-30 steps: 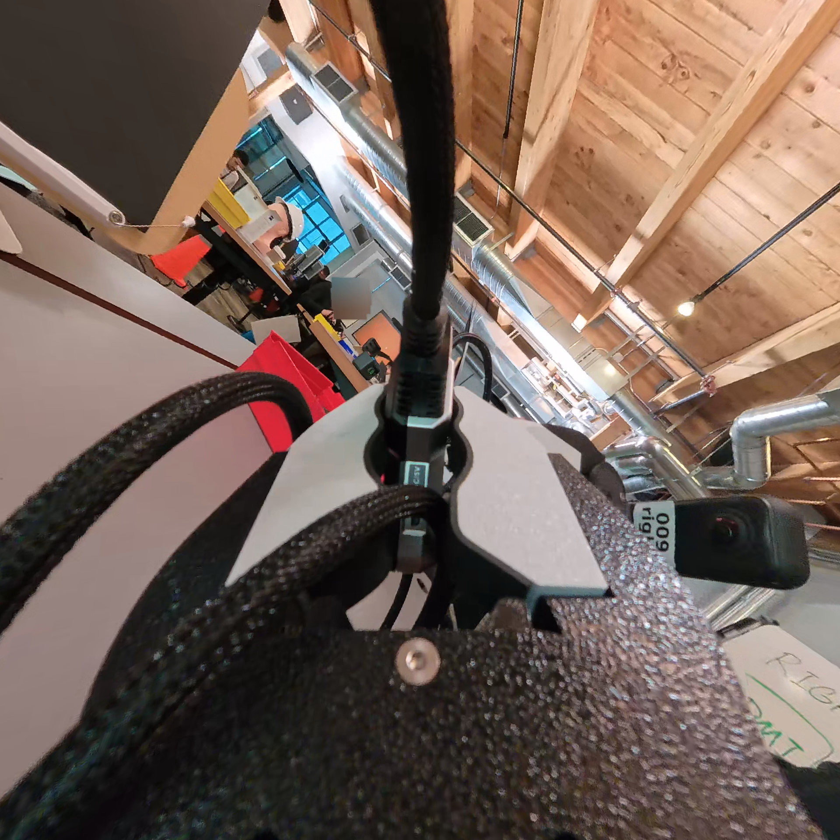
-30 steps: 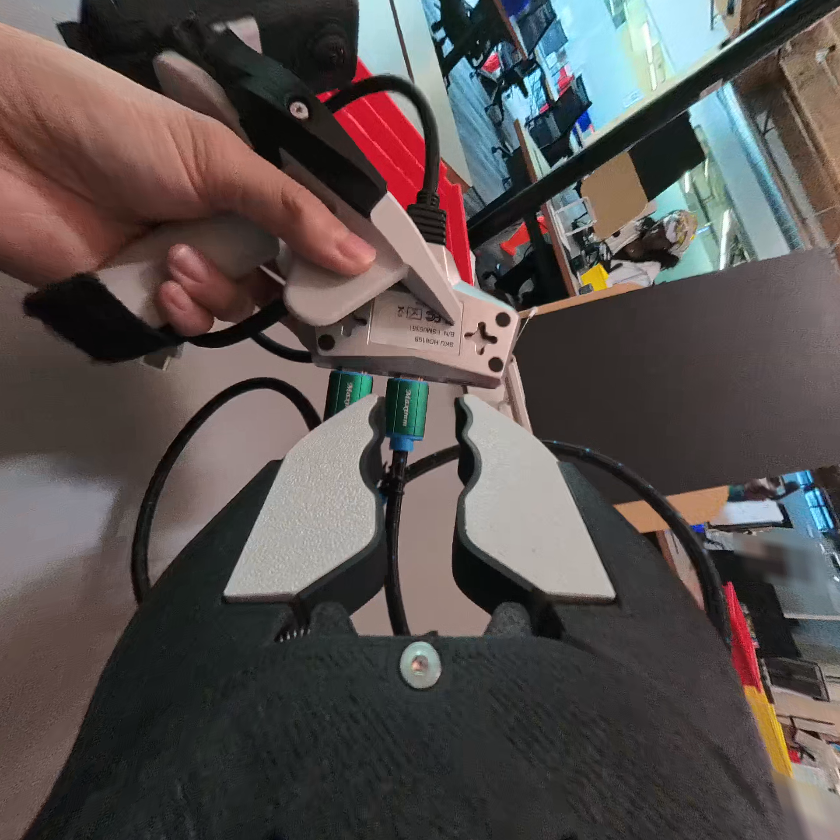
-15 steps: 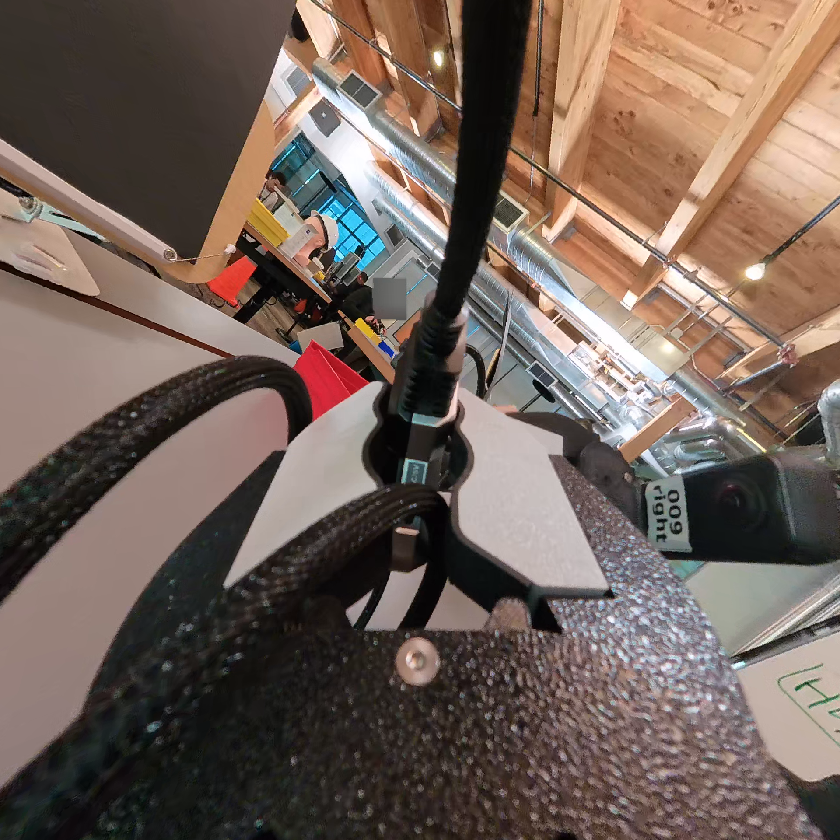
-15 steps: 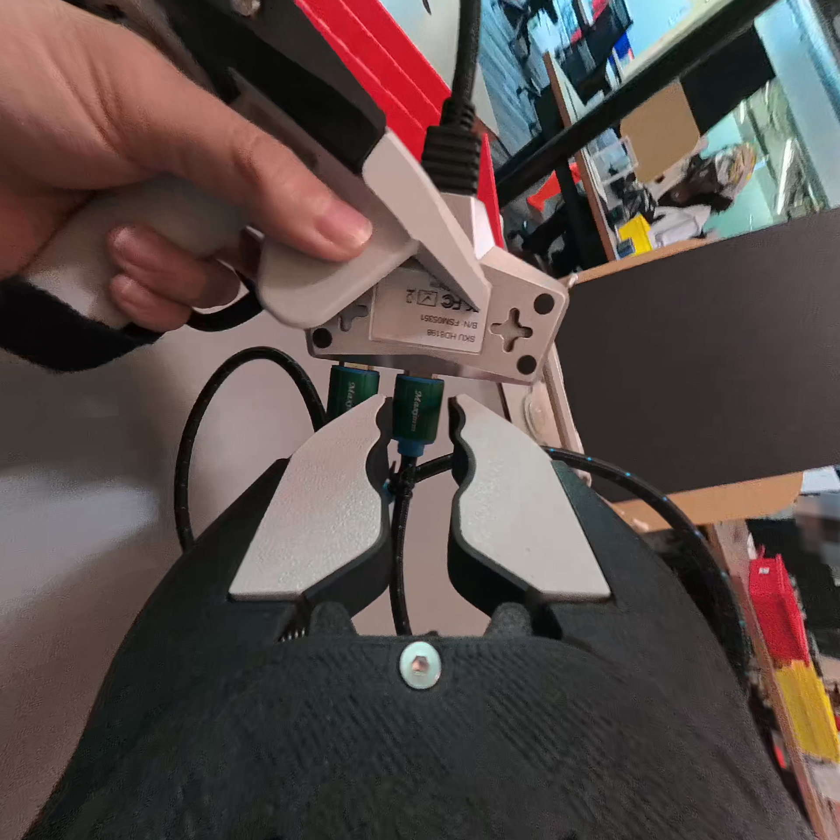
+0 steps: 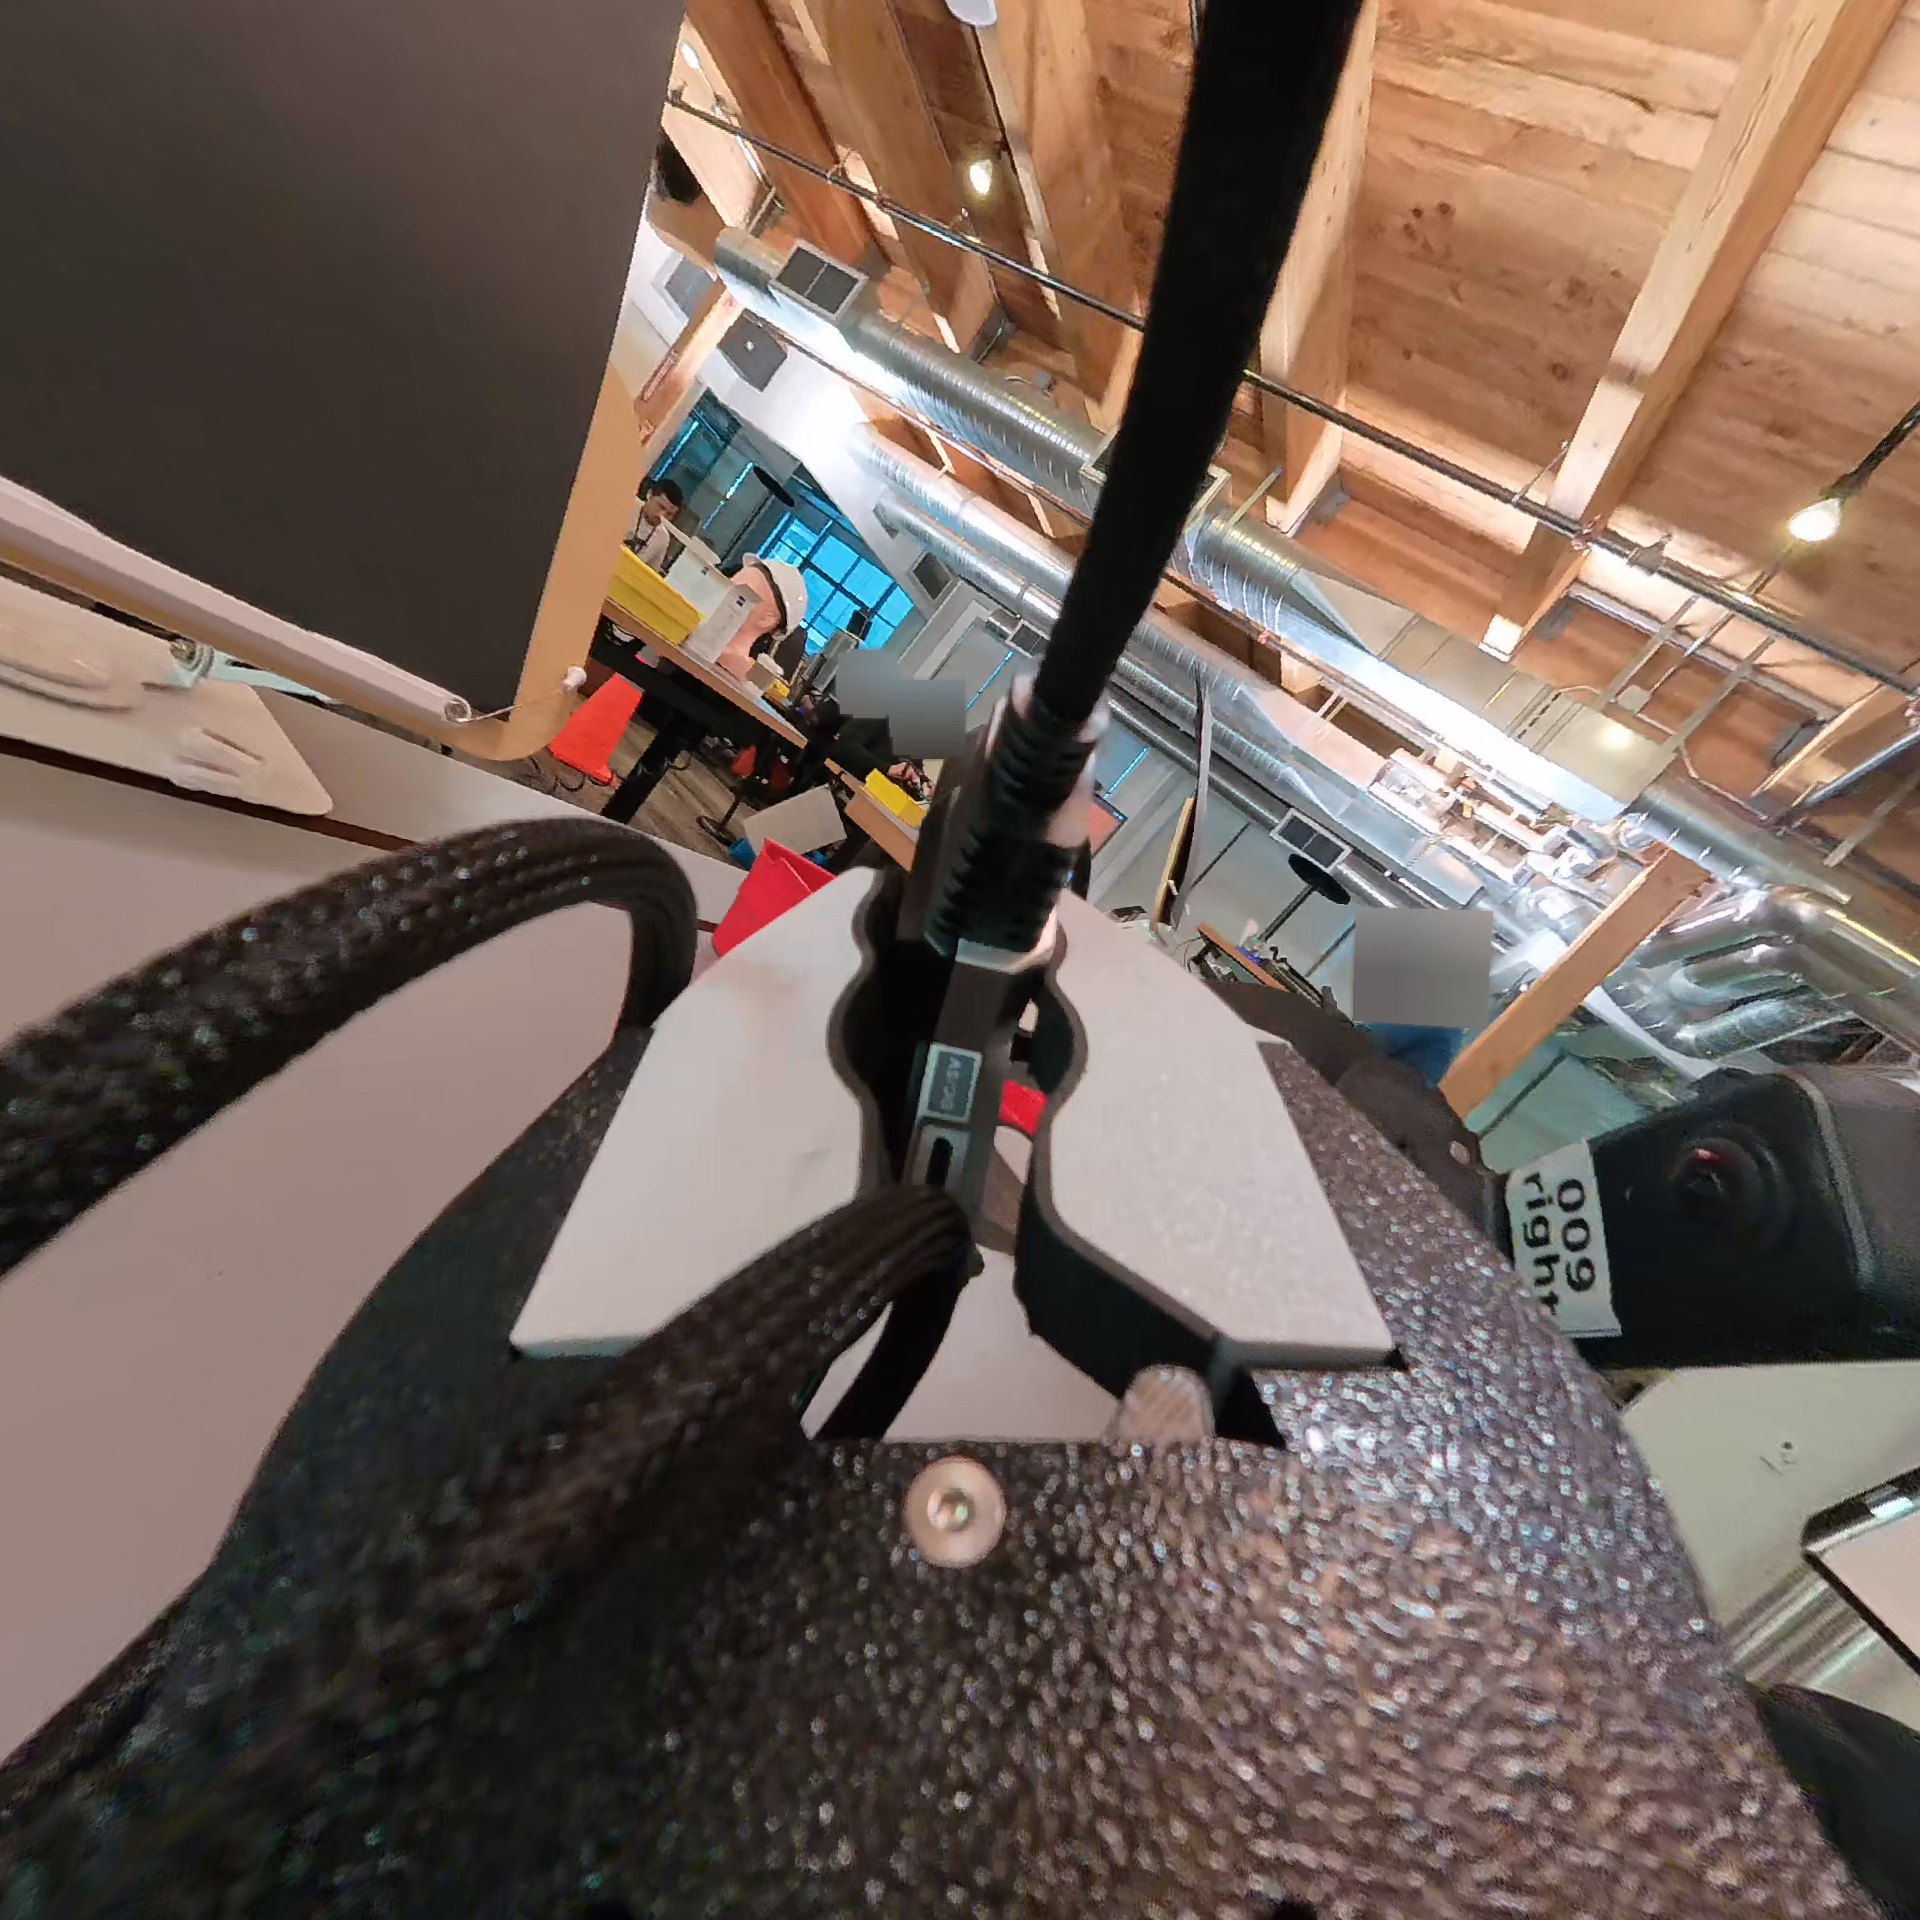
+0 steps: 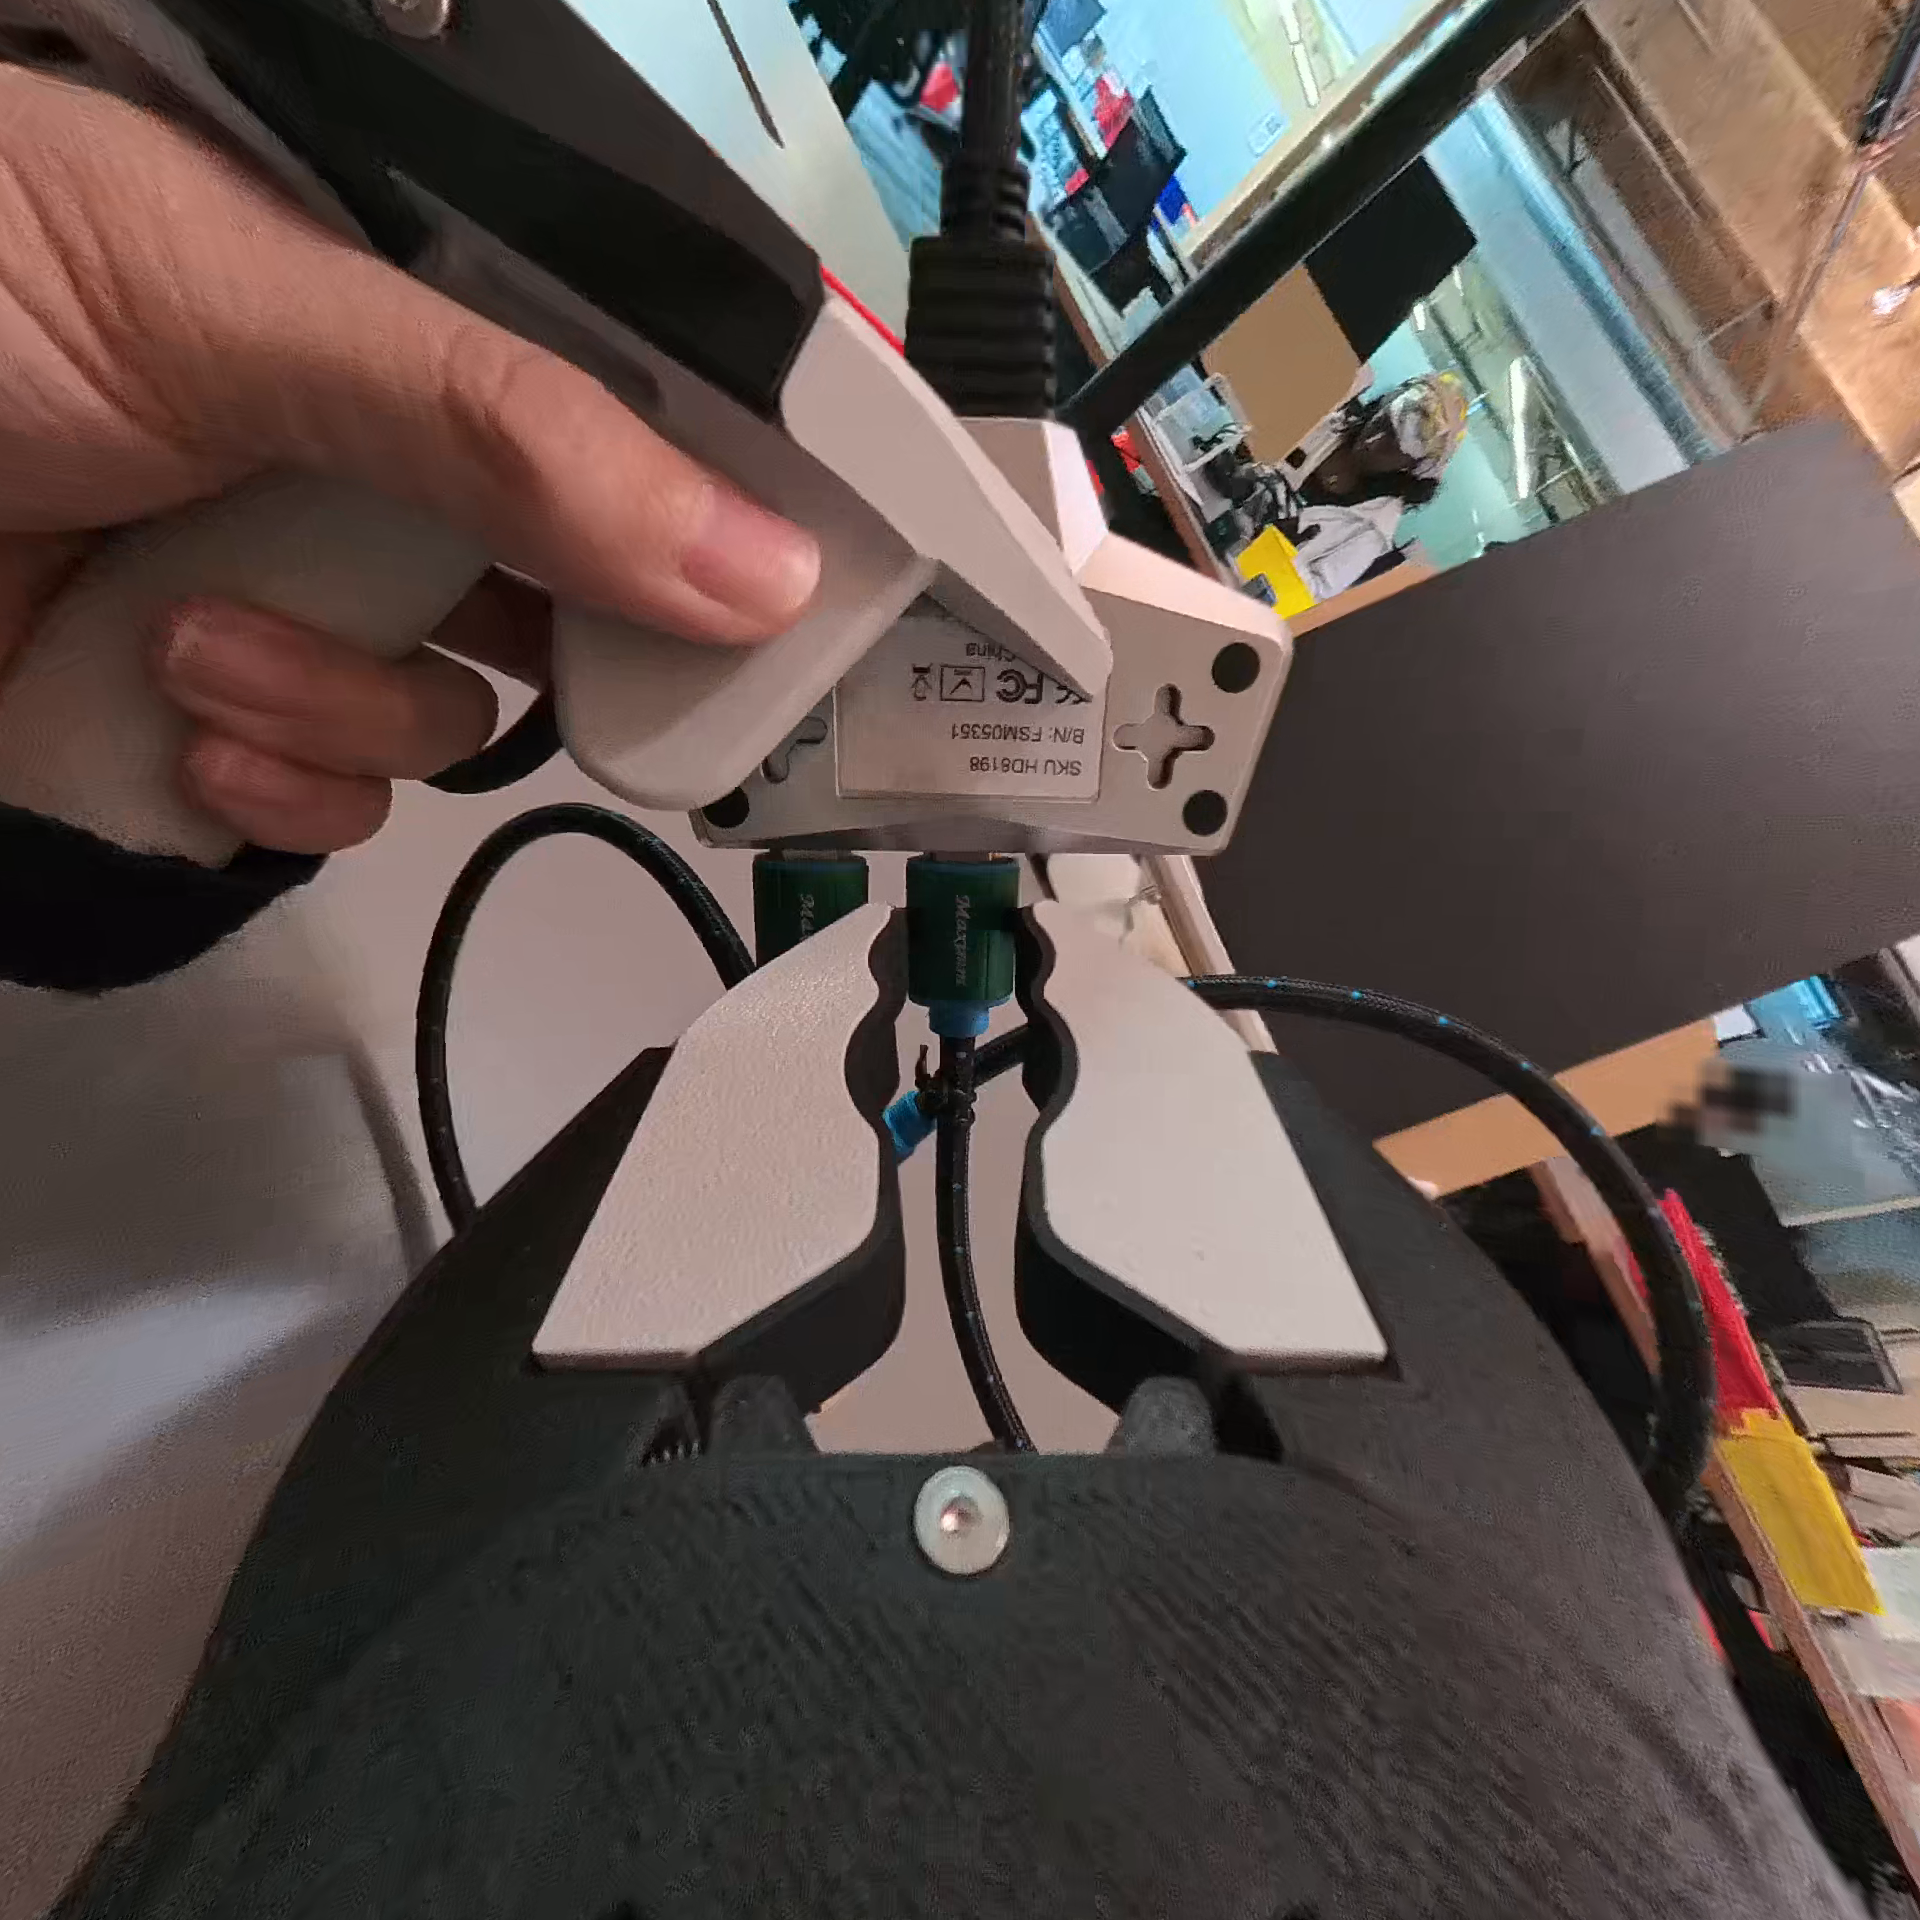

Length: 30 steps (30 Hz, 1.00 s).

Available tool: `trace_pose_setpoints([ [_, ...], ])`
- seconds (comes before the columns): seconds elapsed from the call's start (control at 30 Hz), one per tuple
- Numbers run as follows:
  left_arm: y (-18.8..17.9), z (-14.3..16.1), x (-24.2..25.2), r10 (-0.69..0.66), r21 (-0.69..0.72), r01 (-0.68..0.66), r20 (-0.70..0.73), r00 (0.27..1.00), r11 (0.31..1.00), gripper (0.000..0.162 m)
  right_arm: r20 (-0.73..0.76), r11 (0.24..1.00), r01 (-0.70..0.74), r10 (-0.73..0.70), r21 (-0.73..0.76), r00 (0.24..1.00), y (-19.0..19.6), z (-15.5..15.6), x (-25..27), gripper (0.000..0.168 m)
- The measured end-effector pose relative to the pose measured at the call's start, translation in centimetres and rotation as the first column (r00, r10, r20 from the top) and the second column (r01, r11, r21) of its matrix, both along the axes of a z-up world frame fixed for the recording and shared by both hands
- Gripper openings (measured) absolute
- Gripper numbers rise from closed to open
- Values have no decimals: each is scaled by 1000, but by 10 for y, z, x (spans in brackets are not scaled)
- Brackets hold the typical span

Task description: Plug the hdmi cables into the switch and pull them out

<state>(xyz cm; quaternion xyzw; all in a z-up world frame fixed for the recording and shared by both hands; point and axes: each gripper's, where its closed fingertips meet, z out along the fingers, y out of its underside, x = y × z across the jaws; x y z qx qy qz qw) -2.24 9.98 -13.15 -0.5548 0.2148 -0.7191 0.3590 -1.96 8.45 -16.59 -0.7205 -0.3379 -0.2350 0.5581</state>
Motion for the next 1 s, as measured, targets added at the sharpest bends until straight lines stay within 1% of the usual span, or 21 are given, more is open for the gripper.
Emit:
trace_pose_setpoints([
  [0.07,1,0,-1,-7,-2,7,2,1000,1000,23,7,1000,10,-10,5,1000,0,-1,-1,20],
  [0.13,3,-4,0,0,-17,0,-5,1000,1000,23,46,1000,22,-22,-9,999,1,-8,-1,20],
  [0.2,7,-10,0,18,-40,-18,-12,1000,999,23,69,999,32,-30,-27,997,3,-13,0,20],
  [0.27,10,-14,0,6,-76,-7,-13,1000,997,22,103,999,38,-35,-31,994,2,-15,-1,20],
  [0.33,14,-16,-1,-2,-97,1,-12,1000,995,21,157,998,52,-48,-23,986,-4,-15,-5,12],
  [0.37,22,-12,-7,24,-107,-21,23,999,994,21,220,994,93,-77,-64,972,-9,-21,3,8],
  [0.4,32,-5,-16,52,-115,-44,60,997,992,21,265,992,108,-86,-69,960,-10,-26,12,4],
  [0.43,41,2,-24,75,-76,-69,74,994,995,22,195,996,72,-61,-54,979,-11,-27,12,0],
  [0.47,46,8,-30,84,-24,-83,78,993,996,22,148,998,47,-41,-39,988,-11,-22,12,0],
  [0.53,44,13,-34,52,-14,-51,64,997,999,22,113,997,-57,51,51,992,-15,-3,2,9],
  [0.57,40,13,-32,28,-11,-27,64,998,1000,22,44,994,-61,57,92,997,-15,9,2,14],
  [0.6,35,13,-30,6,-13,-5,69,998,1000,22,-21,993,-58,60,102,998,-14,17,2,18],
  [0.63,29,12,-26,-15,-11,16,62,998,1000,22,-52,993,-52,58,103,997,-12,21,3,23],
  [0.67,23,11,-22,-37,-2,37,54,998,999,22,-46,993,-57,62,102,997,-10,23,3,33],
  [0.7,17,11,-17,-57,2,57,52,997,998,22,-20,993,-52,54,103,998,-7,24,4,38],
  [0.73,11,11,-13,-73,4,73,51,996,997,22,8,994,-57,57,89,998,-5,21,2,38],
  [0.8,3,8,-7,-73,16,73,31,997,997,22,-3,997,-72,72,40,997,-3,13,0,32],
  [0.83,3,7,-6,-62,22,61,23,998,998,22,-29,997,-59,60,41,998,-2,12,3,34],
  [0.9,2,8,-6,-76,13,76,31,997,997,22,-107,994,-99,103,39,989,-4,8,1,25],
  [0.93,1,8,-6,-89,12,89,33,995,996,22,-143,991,-128,131,36,981,-5,6,-2,24],
  [1.0,-2,7,-5,-112,20,112,24,993,994,22,-191,990,-138,138,14,972,-7,4,-1,23],
])
